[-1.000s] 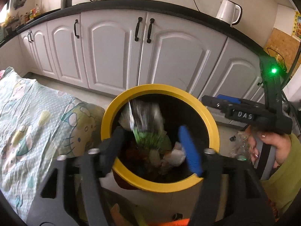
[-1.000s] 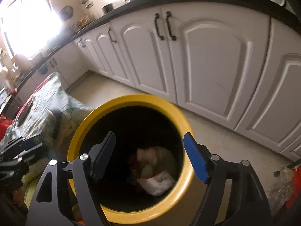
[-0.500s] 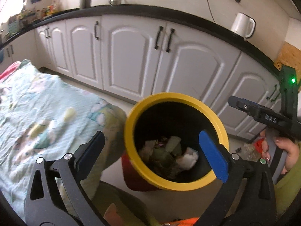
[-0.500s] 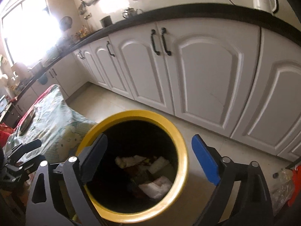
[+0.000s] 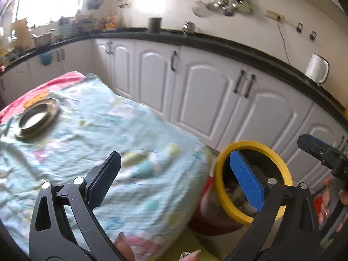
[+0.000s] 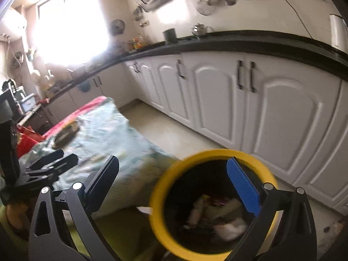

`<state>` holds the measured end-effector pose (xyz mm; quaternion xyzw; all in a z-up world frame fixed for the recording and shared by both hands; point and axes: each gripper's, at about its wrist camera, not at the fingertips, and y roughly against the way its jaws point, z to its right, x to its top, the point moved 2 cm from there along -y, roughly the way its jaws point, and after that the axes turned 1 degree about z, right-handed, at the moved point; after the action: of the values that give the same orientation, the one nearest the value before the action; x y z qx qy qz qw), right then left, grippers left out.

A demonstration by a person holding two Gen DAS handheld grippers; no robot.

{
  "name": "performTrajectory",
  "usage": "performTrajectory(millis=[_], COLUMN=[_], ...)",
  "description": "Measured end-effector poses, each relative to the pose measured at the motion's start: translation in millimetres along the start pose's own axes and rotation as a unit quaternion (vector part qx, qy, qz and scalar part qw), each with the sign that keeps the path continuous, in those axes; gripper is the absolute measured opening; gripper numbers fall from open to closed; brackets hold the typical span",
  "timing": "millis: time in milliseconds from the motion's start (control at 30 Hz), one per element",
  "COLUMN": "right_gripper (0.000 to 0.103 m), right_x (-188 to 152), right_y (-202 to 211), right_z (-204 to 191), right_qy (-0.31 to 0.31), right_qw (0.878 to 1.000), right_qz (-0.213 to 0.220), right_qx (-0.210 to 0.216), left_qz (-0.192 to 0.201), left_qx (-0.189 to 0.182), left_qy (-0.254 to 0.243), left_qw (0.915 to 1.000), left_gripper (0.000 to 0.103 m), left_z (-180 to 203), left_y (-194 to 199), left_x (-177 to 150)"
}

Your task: Collect trash

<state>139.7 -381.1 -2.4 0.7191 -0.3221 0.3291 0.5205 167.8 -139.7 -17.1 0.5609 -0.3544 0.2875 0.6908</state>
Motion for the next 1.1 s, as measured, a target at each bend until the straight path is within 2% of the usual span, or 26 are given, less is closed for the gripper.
performTrajectory(millis=[200,433,567,833,1033,1100], right_gripper=[0.097,0.097,0.097,0.097,0.097,0.097], right_x=[6.1,-14.8,-31.7,-68.5,-84.7,-84.8], right_y=[0.7,18.5,22.6,23.1,31.6,35.5], right_z=[-60.9,-118.2,-130.8,-133.1,-141.4,-139.7], right_qy=[-0.003,0.049,0.054,0.052,0.076,0.069], right_qw=[0.999,0.993,0.990,0.991,0.991,0.990], right_qz=[0.039,0.102,0.123,0.109,0.102,0.113], right_qx=[-0.006,-0.030,-0.031,-0.054,-0.037,-0.039], left_qz=[0.031,0.064,0.079,0.107,0.102,0.100], left_qx=[0.033,0.047,0.043,0.034,0.021,0.018], left_qy=[0.009,0.004,0.001,-0.026,-0.022,-0.020], left_qw=[0.9989,0.9968,0.9960,0.9933,0.9943,0.9946], left_gripper=[0.092,0.092,0.092,0.092,0.092,0.092], left_z=[-36.2,-66.6,-72.9,-68.8,-67.5,-67.5], left_y=[25.5,55.3,67.3,87.8,89.6,88.4], left_x=[5.4,0.1,-9.1,-39.5,-53.2,-55.2])
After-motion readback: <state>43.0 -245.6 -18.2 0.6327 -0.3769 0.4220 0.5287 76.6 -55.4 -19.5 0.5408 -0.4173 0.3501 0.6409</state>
